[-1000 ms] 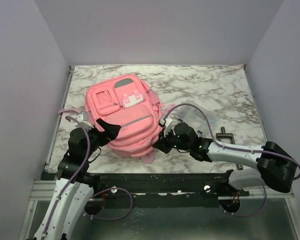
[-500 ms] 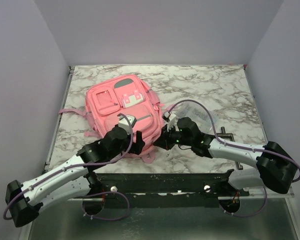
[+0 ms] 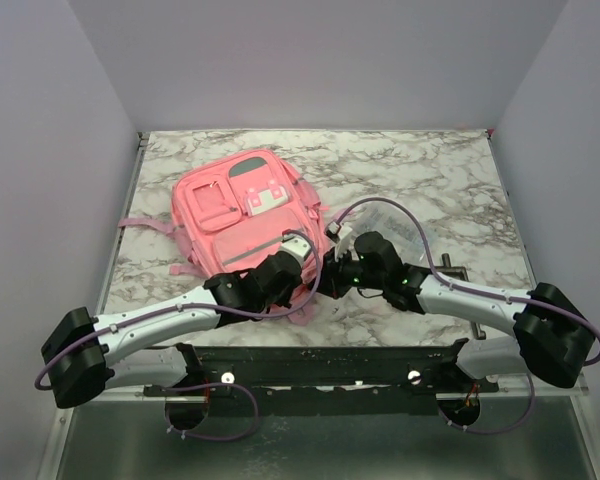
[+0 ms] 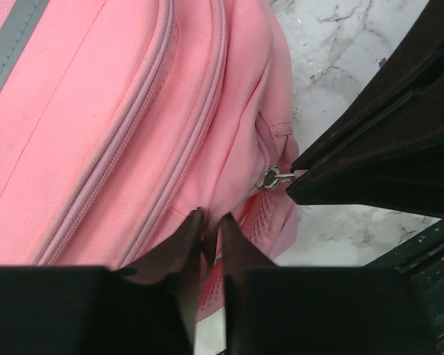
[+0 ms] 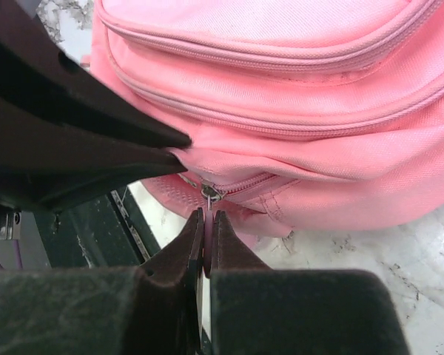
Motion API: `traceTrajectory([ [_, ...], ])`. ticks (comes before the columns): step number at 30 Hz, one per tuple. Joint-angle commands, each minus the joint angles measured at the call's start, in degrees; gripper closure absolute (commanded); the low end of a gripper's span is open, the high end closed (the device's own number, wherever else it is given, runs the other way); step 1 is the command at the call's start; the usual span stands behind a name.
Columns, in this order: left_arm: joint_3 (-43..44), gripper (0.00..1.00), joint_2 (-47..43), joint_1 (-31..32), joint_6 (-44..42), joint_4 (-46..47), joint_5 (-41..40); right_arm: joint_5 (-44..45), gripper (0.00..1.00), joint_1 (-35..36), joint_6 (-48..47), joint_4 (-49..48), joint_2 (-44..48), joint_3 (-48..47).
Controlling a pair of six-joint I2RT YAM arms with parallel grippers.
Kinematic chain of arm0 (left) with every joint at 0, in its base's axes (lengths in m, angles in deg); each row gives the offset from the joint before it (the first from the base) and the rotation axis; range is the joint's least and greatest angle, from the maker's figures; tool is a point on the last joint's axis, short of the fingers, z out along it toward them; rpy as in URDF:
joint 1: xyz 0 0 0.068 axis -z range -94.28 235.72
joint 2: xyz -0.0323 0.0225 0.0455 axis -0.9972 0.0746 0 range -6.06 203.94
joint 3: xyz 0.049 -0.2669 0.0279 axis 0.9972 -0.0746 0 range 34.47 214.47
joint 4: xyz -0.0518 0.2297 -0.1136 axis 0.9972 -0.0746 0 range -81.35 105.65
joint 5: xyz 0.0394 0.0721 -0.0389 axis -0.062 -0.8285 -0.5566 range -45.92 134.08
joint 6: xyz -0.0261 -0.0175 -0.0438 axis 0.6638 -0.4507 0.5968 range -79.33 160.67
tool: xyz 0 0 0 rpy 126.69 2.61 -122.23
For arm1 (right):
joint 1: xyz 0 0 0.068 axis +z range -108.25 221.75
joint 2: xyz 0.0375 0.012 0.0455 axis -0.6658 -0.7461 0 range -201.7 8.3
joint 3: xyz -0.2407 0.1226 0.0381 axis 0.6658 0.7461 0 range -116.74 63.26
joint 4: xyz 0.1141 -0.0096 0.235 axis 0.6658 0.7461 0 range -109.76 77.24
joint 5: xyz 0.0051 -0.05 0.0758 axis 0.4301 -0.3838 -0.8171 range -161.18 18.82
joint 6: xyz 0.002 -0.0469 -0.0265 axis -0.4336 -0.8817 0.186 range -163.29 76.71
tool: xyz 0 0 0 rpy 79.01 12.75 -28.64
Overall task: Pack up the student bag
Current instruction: Zip the student bag at the center of the board.
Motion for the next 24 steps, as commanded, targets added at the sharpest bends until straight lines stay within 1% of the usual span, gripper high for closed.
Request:
traceTrajectory([
  [1, 1.2, 0.98, 1.1, 0.2, -2.0, -0.7, -0.2, 3.5, 0.99, -0.1, -3.7, 3.6, 1.7, -2.7],
  [2, 1.2, 1.0, 1.1, 0.1, -1.8, -1.7, -1.4, 5.7, 0.99, -0.2, -5.1, 5.2, 2.1, -2.9],
  [6, 2.3, 1.0, 0.2, 0.1, 0.8, -9.2, -6.8, 16.9, 1.0, -0.5, -11.7, 12.5, 2.4, -5.1],
  [9, 1.6, 1.0, -3.9, 0.1, 3.1, -11.8, -8.7, 22.2, 0.99, -1.4, -14.4, 17.5, 1.2, -7.3],
  [13, 1.2, 1.0, -12.2, 0.1, 6.6, -14.8, -11.9, 22.3, 0.99, -4.3, -14.5, 18.9, 1.4, -8.1],
  [15, 1.7, 1.0, -15.8, 0.1, 7.1, -16.0, -12.0, 22.2, 0.99, -5.4, -14.4, 19.1, 1.4, -8.5],
  [18, 4.3, 1.0, -17.8, 0.0, 8.1, -20.8, -14.8, 21.6, 0.99, -6.7, -14.5, 20.3, 0.3, -10.5],
  [21, 6.9, 1.0, -19.0, 0.1, 8.7, -26.3, -19.1, 23.5, 0.99, -7.6, -14.8, 22.0, -1.5, -13.5],
  [24, 7.7, 1.0, -21.6, 0.1, 7.3, -27.6, -21.8, 22.7, 0.99, -8.3, -15.3, 21.1, -3.2, -15.6],
])
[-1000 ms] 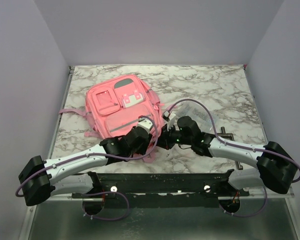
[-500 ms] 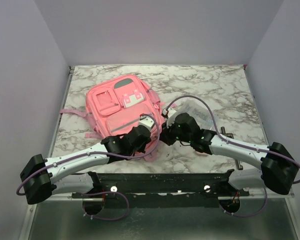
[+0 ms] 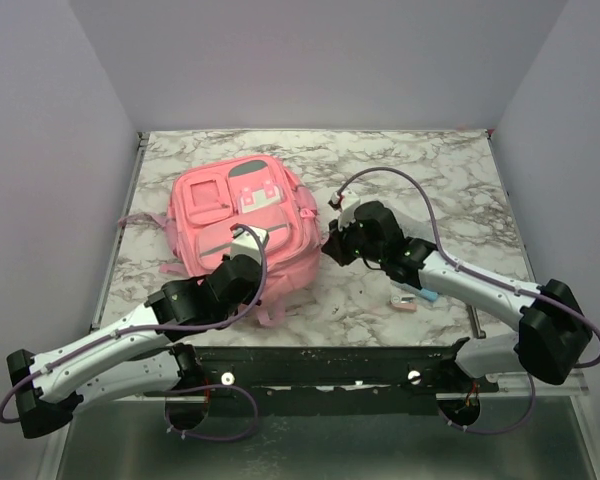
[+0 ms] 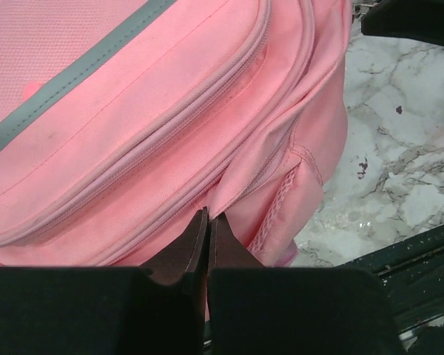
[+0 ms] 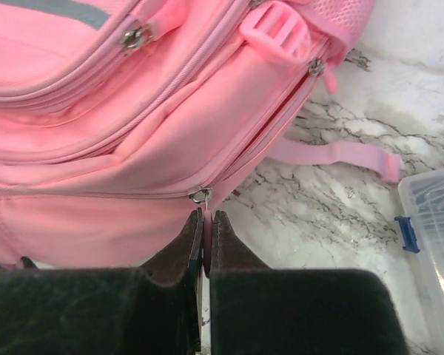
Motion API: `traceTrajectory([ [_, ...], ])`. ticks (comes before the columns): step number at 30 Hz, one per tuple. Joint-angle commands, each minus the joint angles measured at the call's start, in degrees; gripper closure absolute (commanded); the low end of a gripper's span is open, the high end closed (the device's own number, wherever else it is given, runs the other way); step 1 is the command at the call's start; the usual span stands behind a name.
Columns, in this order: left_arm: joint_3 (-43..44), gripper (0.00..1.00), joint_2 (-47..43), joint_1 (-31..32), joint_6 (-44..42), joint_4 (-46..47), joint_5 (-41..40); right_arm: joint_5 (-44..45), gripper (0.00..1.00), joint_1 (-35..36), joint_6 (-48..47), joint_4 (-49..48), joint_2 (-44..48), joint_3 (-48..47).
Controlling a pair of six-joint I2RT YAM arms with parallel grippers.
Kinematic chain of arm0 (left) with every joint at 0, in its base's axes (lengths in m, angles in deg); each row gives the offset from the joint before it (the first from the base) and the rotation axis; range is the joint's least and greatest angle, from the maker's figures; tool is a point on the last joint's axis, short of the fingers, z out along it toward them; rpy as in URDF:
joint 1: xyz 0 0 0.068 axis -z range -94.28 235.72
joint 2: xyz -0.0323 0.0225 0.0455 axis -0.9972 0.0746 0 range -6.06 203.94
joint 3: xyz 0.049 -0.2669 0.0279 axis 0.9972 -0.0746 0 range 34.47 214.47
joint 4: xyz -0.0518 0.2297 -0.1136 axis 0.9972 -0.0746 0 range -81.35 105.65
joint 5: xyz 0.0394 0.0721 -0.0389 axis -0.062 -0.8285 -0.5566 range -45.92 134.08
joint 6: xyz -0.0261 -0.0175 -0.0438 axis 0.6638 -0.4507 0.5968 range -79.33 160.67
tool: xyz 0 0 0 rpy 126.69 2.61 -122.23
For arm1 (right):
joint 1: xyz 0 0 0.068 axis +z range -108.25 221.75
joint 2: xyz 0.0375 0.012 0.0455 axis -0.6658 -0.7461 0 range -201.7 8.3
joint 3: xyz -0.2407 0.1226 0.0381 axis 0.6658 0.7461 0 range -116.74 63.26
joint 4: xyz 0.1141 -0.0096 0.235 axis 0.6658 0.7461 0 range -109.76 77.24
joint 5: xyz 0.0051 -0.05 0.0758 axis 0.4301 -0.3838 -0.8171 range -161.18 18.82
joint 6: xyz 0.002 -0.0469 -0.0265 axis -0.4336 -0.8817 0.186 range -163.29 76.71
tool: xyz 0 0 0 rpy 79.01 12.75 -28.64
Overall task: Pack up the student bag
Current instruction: Zip the student bag at the center of the board.
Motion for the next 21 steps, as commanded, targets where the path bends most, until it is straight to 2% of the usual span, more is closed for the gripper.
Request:
traceTrajectory([
  [1, 3.7, 1.0, -5.4, -0.4, -0.3, -10.9, -14.7, 8.0, 0.99, -3.2, -3.1, 5.4, -3.1, -3.6],
  [5, 4.7, 1.0, -9.3, -0.4, -1.4, -12.8, -19.5, 5.9, 0.99, -5.8, -3.6, 2.8, -7.0, -5.4],
  [11, 5.5, 1.0, -12.6, -0.4, -3.6, -11.1, -17.5, 3.4, 1.0, -8.0, -3.0, -2.9, -16.6, -10.0],
  [15, 3.3, 1.0, -13.1, -0.4, -5.1, -5.7, -10.0, 3.4, 0.99, -9.2, -1.9, -3.3, -23.3, -14.4],
  [20, -1.8, 1.0, -10.2, -0.4, -1.3, 3.8, 2.2, 5.1, 0.99, -9.2, 0.7, 1.0, -24.8, -15.6],
  [21, -3.4, 1.0, -9.4, -0.4, -0.3, 6.3, 4.5, 5.3, 0.94, -9.2, 1.3, 3.3, -24.5, -15.9],
])
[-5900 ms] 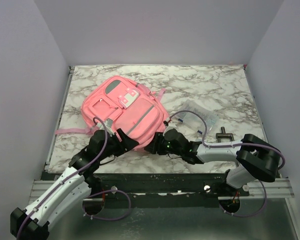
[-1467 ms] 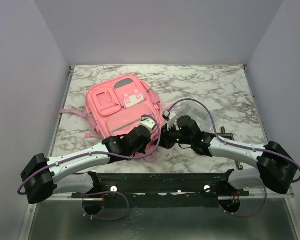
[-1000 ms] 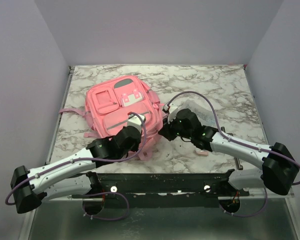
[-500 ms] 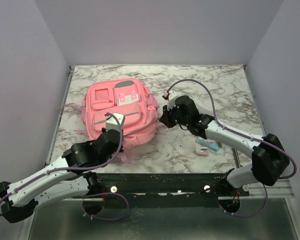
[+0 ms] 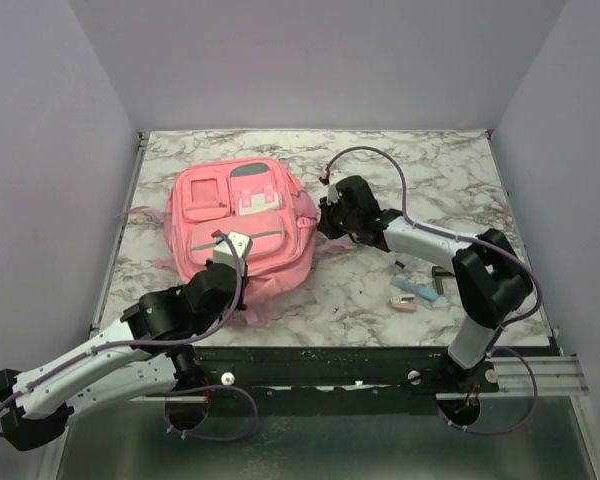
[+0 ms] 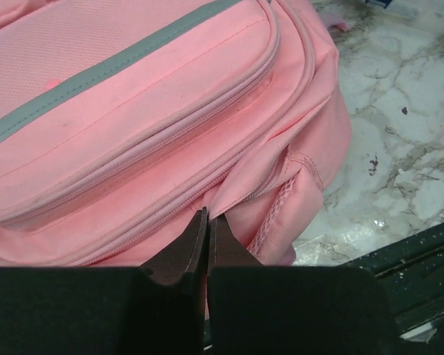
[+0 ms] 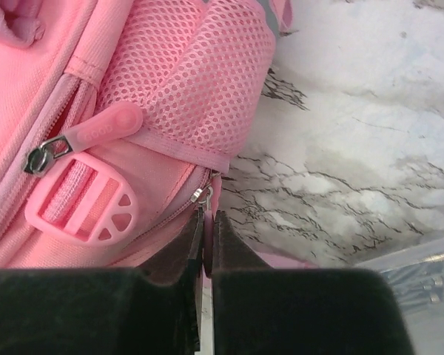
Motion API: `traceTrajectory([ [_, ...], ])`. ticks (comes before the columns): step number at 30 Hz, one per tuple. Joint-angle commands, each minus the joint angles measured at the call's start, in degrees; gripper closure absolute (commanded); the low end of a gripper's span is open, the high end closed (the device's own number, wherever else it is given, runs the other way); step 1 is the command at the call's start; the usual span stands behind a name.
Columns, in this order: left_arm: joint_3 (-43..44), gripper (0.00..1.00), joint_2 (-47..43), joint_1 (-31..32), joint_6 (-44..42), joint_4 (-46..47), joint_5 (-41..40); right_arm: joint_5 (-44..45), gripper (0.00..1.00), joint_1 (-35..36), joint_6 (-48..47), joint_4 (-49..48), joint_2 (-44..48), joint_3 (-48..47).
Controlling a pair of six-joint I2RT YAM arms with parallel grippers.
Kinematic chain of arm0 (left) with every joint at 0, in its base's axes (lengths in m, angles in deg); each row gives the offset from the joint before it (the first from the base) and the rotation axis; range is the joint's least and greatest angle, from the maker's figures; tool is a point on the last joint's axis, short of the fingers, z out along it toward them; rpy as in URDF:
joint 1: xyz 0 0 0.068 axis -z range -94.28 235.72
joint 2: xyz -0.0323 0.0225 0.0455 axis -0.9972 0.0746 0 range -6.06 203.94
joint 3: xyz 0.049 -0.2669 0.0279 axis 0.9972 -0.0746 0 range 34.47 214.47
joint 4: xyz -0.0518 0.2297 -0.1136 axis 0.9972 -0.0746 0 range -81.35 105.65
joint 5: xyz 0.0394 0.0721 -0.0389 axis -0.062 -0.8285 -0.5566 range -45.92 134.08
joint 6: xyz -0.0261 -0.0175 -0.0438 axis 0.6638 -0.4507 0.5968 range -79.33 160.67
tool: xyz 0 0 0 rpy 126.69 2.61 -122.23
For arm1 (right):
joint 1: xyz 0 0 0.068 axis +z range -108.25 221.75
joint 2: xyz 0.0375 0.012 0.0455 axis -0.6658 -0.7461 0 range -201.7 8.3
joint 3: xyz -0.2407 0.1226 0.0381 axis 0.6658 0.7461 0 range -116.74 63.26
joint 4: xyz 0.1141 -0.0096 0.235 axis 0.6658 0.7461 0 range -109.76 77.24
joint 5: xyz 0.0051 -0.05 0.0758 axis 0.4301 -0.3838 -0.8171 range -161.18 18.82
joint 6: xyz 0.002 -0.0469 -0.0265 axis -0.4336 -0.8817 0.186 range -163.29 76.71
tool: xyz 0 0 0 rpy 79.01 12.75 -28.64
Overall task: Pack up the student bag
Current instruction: Zip the student bag at the center of the board.
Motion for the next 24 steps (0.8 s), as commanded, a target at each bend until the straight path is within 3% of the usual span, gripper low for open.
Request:
traceTrajectory([
  [1, -4.8, 1.0, 2.4, -0.5, 4.0, 14.0, 11.5, 6.6, 0.86, -1.7, 2.0, 9.2, 0.1, -1.2],
  [4, -8.7, 1.0, 5.3, -0.5, 6.3, 20.4, 16.6, 5.3, 0.63, -1.7, 4.5, 11.4, 4.3, 0.9],
  [6, -9.6, 1.0, 7.5, -0.5, 6.6, 21.9, 18.1, 5.8, 0.54, -1.8, 5.5, 12.4, 8.1, 2.5],
  [12, -9.0, 1.0, 14.0, -0.7, 3.7, 24.7, 23.2, 4.6, 0.41, -1.8, 10.2, 13.9, 14.3, 2.7],
  [21, -7.9, 1.0, 18.7, -1.2, 4.9, 26.2, 27.3, -14.2, 0.4, -1.8, 22.9, 0.4, 14.1, 6.8],
  [24, -8.5, 1.0, 20.0, -2.1, 6.0, 27.1, 28.9, -20.6, 0.41, -1.8, 26.7, -8.1, 13.2, 8.4],
])
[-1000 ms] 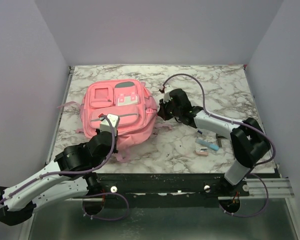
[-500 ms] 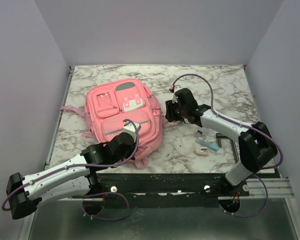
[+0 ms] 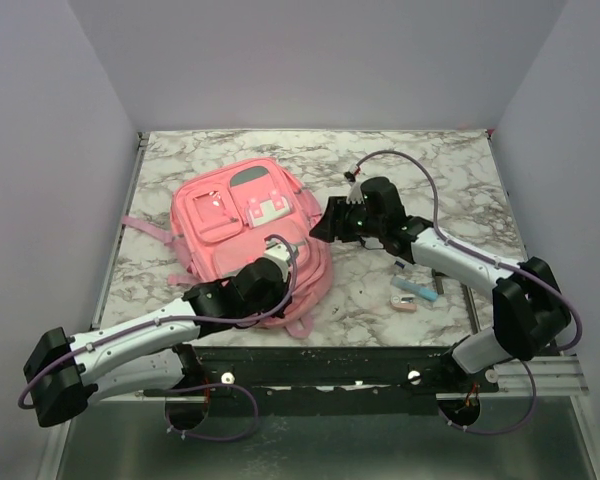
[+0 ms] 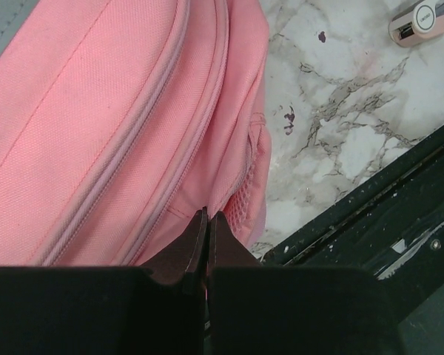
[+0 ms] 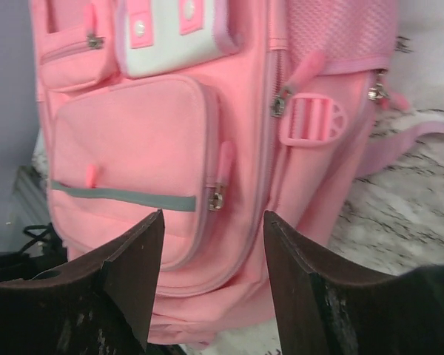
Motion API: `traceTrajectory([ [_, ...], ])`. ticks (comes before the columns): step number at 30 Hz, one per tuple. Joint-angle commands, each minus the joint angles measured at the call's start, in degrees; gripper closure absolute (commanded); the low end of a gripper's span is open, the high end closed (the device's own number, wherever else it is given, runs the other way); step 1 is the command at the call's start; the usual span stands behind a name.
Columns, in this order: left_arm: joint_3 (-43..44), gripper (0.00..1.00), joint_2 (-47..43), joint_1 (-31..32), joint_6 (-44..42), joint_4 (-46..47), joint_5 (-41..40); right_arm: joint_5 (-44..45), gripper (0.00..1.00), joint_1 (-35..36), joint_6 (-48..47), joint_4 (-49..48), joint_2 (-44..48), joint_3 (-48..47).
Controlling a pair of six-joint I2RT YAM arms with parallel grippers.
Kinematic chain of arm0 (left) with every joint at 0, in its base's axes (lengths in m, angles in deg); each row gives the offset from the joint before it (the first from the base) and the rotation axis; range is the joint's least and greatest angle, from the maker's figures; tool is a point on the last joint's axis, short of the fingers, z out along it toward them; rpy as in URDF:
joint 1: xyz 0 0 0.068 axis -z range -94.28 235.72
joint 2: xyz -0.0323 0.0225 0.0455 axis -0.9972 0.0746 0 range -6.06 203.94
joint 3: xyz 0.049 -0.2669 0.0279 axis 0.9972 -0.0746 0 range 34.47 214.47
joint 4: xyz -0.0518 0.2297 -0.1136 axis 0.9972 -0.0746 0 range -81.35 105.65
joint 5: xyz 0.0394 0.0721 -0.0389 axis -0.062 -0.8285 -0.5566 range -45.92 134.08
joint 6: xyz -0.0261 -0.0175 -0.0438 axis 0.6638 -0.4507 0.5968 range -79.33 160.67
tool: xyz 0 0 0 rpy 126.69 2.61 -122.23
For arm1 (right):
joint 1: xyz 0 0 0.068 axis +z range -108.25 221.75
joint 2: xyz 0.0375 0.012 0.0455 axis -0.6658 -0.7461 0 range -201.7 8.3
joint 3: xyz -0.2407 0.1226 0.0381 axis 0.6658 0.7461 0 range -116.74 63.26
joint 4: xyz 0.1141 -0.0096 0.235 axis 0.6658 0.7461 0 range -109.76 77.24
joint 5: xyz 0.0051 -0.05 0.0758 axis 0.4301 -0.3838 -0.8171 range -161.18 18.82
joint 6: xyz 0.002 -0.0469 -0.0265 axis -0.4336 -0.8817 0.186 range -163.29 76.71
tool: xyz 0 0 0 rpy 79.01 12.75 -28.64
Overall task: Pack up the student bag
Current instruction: Zip the student bag at the center of the board, then unzip the student bag at the center of the board.
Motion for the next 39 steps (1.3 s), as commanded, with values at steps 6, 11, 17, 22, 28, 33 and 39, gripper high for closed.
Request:
traceTrajectory([
  [6, 1.9, 1.0, 5.5, -6.1, 3.7, 4.2, 14.4, -10.6, 0.41, -0.9, 16.9, -13.3, -4.9, 1.1],
  [11, -1.9, 1.0, 1.7, -9.0, 5.2, 5.1, 13.9, -16.0, 0.43, -3.6, 28.1, -22.9, -9.6, 5.5],
  [17, -8.2, 1.0, 0.5, -14.6, 6.8, 8.9, 16.7, -26.1, 0.53, -3.7, 35.8, -38.2, -18.7, 7.5],
  [22, -10.2, 1.0, 0.9, -14.8, 9.0, 11.6, 18.1, -30.1, 0.54, -3.7, 44.4, -53.1, -23.0, 10.0],
  [28, -11.0, 1.0, 0.0, -14.9, 9.7, 11.8, 17.1, -30.1, 0.6, -4.7, 49.6, -63.6, -24.3, 12.1],
  [33, -11.6, 1.0, -0.6, -14.9, 10.1, 11.8, 17.7, -31.0, 0.67, -6.6, 51.7, -67.7, -25.0, 12.8],
  [39, -11.6, 1.0, -0.8, -14.9, 10.2, 11.8, 17.8, -31.6, 0.76, -7.0, 54.6, -72.2, -27.5, 12.5],
])
